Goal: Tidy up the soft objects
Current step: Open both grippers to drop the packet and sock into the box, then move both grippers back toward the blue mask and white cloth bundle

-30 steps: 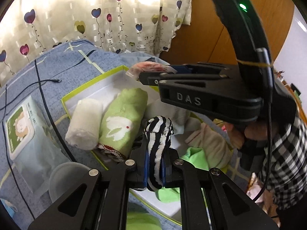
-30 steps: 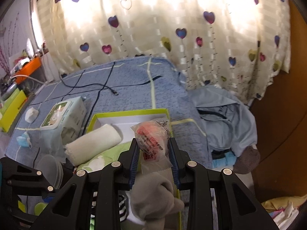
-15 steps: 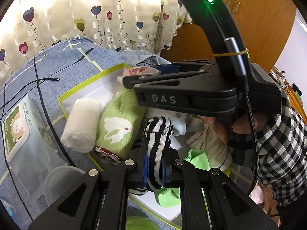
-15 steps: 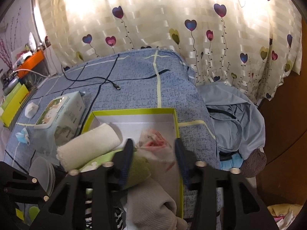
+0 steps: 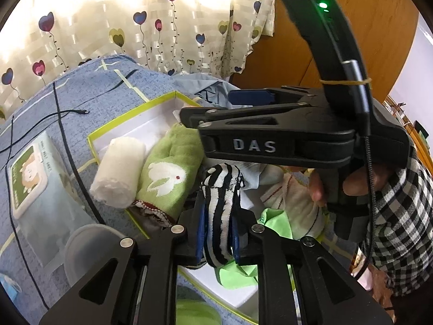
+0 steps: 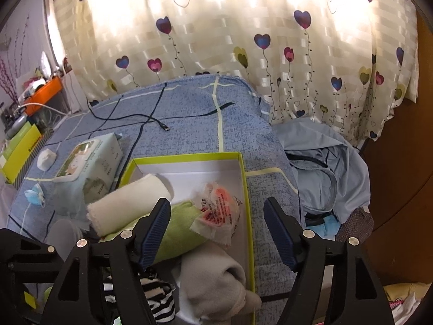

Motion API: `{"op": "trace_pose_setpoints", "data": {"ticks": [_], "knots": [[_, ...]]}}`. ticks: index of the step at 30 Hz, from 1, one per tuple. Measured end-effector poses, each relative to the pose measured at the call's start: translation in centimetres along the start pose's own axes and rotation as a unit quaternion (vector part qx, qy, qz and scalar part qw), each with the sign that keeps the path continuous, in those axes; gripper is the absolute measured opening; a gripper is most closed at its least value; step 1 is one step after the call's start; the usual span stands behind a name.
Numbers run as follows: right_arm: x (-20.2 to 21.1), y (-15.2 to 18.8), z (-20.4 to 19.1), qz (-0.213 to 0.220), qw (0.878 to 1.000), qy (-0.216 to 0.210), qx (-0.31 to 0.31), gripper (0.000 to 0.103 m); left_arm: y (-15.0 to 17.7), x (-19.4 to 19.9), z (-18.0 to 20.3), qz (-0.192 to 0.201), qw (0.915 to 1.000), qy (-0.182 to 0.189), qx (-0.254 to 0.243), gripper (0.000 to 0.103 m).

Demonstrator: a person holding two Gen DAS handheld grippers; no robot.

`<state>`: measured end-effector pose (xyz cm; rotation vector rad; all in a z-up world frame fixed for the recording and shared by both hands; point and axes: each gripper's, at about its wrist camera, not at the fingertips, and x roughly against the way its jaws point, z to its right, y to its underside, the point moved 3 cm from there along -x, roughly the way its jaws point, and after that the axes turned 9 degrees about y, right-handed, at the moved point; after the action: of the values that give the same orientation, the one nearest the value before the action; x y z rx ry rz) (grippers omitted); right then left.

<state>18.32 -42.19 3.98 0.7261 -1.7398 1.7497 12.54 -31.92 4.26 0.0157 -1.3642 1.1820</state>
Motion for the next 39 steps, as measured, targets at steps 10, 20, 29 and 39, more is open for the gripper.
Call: {"op": "trace_pose_setpoints", "data": {"ticks": [10, 20, 29, 39], "knots": [[5.2, 0.6, -1.1, 0.040, 0.999, 0.014, -0.023, 0.072, 0.7, 4.1, 0.8, 0.045, 0.9985, -0.027, -0.011, 0.043], [9.0, 1.8, -3.1, 0.063, 0.997, 0.027, -0.031, 0.072, 2.1, 7.8, 0.3, 0.078, 0.9952, -0.059, -0.008, 0.043], [10.7, 2.6, -7.3, 0.081, 0.996, 0.009, -0.024, 0.072, 4.9, 10.9, -2.5, 0.098, 0.9904, -0.095, 0.023, 0.043], [11.4, 3.1, -13.0, 0.090, 0.996, 0.010, 0.002, 0.072, 8.1, 15.2, -6.6, 0.127, 0.9813, -0.128, 0.067, 0.043]]}}
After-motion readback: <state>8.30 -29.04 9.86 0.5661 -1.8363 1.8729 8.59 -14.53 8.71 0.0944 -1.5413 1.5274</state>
